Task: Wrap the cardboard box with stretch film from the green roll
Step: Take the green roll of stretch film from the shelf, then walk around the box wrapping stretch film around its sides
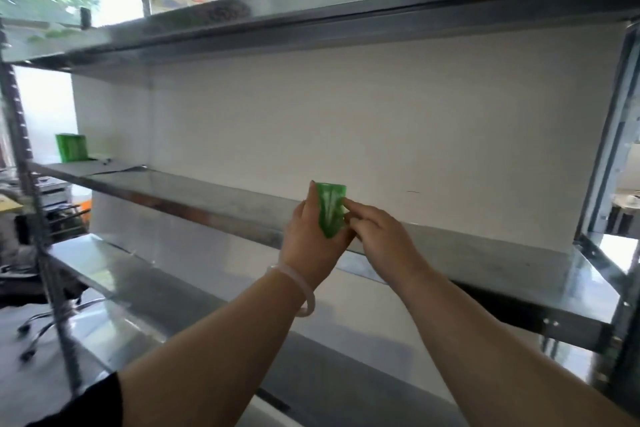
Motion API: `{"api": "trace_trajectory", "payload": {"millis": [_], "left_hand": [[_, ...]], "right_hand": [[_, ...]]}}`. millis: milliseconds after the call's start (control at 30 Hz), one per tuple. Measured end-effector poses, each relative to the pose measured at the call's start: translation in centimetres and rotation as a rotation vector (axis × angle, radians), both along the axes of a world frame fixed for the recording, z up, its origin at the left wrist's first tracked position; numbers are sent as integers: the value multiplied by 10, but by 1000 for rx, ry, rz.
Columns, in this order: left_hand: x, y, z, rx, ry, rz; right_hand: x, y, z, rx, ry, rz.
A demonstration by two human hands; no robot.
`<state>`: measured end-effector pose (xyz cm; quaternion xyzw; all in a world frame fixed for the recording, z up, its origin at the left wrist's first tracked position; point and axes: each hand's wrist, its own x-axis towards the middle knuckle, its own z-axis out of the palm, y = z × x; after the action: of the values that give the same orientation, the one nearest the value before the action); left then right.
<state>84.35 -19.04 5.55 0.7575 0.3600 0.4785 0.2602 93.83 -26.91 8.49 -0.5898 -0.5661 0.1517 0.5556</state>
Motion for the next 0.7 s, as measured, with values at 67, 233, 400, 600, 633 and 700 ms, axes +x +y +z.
{"api": "trace_trajectory", "payload": {"millis": [67,233,400,600,633,700], "left_hand": [[-27,1,-4,32,40,112],[-104,14,-21,-66,20,233],[-183,6,-41,-241,-88,237],[-279,-14,-81,-387,-123,263],[-298,-20,-86,-391,-105,262],[-339,-32,-96,-388,-42,303]], "right_hand": [[-24,12,-11,15,68,69],[-85,33,-30,-37,242,287],[-141,60,-55,-184,268,363],[-236,70,-95,-500,500,673],[-253,70,-102,-509,526,684],[-289,71,-116,-522,514,691]]}}
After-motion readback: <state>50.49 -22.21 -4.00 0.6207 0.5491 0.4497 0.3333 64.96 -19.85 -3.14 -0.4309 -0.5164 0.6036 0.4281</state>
